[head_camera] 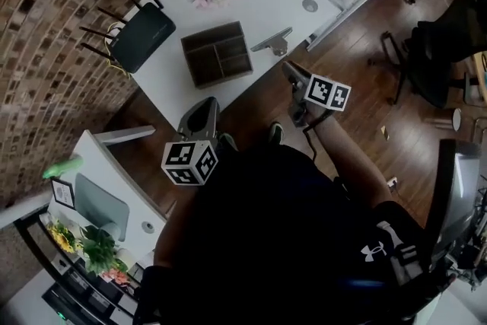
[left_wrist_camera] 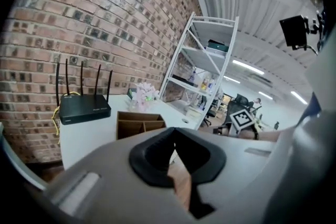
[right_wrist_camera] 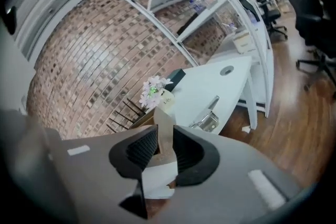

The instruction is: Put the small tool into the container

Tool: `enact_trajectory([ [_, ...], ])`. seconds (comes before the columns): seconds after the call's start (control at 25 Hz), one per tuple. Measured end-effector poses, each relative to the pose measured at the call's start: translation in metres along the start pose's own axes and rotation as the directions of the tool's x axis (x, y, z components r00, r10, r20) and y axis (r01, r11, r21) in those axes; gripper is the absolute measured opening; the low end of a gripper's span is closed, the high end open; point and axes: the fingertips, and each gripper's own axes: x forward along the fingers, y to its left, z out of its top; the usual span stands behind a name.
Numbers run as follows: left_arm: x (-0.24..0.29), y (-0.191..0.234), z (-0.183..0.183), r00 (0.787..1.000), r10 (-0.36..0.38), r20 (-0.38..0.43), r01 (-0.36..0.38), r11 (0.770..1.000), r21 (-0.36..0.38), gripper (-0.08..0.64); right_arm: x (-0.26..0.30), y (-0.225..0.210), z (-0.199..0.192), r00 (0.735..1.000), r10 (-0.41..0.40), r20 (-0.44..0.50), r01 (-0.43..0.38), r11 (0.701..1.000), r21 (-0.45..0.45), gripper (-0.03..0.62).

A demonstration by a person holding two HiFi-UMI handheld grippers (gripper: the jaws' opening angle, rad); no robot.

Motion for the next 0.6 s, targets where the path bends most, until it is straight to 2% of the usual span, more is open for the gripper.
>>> enact_trajectory([
  [0.08,0.004,0.0,0.003,1.0,0.027,0.004,-0.027,1.0,-0.006,0.003,0.011,-0.023,0.004,1.0,0.001,0.001,-0.001,0.994,0.109,0.114],
  [0.16,0.007,0.0,0.0,0.999,0.048,0.001,-0.048,0.999,-0.013,0.003,0.022,-0.048,0.005,1.0,-0.01,0.004,0.008,0.976,0.217,0.133],
  [0.32,0.007,0.002,-0.011,0.996,0.086,-0.023,-0.087,0.996,-0.028,0.003,0.042,-0.094,0.004,0.999,-0.036,0.027,0.021,0.911,0.413,0.137],
  [0.48,-0.003,0.013,-0.015,0.99,0.141,-0.02,-0.142,0.989,-0.045,0.003,0.061,-0.126,0.0,0.997,-0.068,0.032,0.041,0.846,0.532,0.137],
  [0.6,-0.011,0.02,-0.018,0.984,0.178,-0.021,-0.179,0.982,-0.06,0.003,0.071,-0.137,-0.004,0.997,-0.079,0.023,0.052,0.821,0.569,0.14],
])
